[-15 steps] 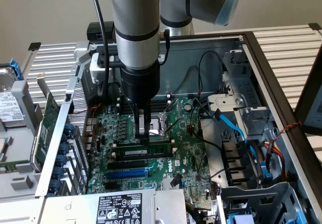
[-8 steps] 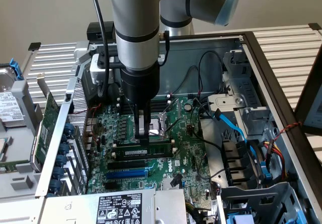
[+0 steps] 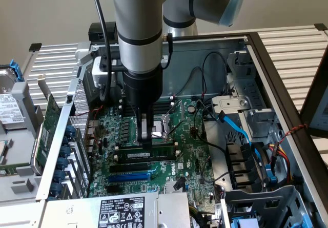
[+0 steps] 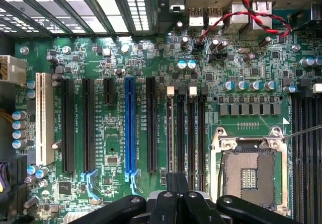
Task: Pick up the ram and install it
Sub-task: 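Press down the ram until it locks into place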
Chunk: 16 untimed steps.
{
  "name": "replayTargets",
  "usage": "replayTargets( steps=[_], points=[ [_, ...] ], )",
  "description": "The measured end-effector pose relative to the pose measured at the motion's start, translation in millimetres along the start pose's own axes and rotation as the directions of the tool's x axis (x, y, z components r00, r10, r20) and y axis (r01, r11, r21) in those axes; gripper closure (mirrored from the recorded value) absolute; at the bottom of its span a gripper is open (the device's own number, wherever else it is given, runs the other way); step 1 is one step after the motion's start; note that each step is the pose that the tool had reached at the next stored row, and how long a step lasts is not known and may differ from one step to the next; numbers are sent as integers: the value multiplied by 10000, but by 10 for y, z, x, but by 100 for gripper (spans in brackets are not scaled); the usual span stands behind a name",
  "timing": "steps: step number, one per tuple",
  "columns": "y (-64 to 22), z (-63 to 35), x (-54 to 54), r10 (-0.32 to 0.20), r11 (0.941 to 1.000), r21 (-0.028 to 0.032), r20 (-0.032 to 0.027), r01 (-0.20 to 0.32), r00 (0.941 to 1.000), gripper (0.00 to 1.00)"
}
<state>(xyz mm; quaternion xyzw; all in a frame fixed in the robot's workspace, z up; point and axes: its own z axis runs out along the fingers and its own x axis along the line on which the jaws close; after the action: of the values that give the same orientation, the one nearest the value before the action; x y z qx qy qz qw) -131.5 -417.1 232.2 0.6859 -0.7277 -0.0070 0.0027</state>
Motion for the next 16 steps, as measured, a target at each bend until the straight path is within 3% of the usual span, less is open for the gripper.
replayTargets(
  steps=[16],
  points=[
    [0, 21, 9, 1, 10000, -1, 0, -1, 10000, 90]
  ],
)
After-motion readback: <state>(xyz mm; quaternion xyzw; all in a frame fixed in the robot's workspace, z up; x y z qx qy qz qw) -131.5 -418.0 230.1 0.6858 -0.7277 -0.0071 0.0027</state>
